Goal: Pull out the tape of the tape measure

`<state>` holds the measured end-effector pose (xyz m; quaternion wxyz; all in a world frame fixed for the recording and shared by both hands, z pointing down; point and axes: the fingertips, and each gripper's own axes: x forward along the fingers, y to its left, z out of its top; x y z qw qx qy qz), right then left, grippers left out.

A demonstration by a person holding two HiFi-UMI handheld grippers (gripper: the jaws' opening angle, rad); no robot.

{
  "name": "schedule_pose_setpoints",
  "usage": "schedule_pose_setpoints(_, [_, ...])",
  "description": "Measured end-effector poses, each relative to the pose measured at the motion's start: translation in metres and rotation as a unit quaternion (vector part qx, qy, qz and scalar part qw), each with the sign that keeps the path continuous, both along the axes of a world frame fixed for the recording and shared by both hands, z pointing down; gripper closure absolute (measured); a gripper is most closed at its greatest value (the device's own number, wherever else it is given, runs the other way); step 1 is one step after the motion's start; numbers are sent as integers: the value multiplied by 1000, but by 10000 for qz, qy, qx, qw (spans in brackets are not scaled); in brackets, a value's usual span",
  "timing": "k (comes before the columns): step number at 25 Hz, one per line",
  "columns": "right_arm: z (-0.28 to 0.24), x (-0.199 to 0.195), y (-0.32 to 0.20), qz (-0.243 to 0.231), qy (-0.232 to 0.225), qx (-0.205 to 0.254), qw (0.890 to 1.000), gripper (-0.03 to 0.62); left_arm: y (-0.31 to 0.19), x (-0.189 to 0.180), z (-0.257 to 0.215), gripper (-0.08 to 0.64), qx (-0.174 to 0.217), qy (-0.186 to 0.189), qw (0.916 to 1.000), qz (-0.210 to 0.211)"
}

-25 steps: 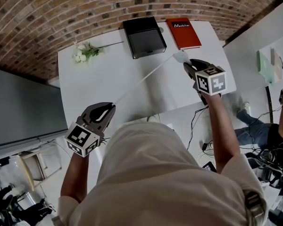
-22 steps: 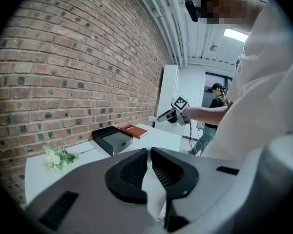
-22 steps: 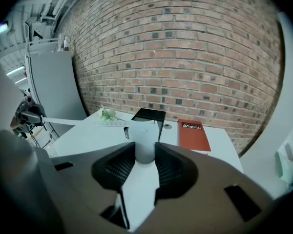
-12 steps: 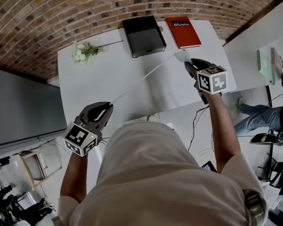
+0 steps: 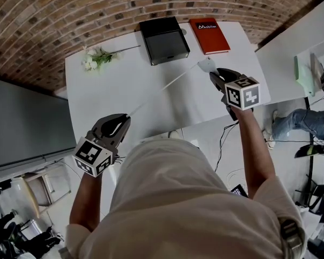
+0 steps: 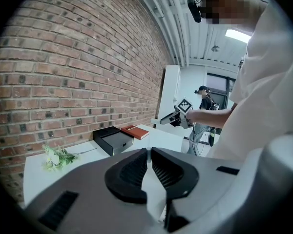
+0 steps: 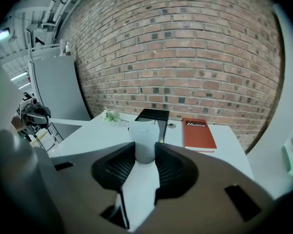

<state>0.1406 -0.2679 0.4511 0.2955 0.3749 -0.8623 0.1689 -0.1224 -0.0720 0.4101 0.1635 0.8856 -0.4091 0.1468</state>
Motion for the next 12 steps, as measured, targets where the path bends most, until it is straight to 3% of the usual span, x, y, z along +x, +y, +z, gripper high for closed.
schedule_pose_setpoints(12, [1,-1,4,-106,9,2,9999,462,-7,4,0,532,-2,8,10000,23])
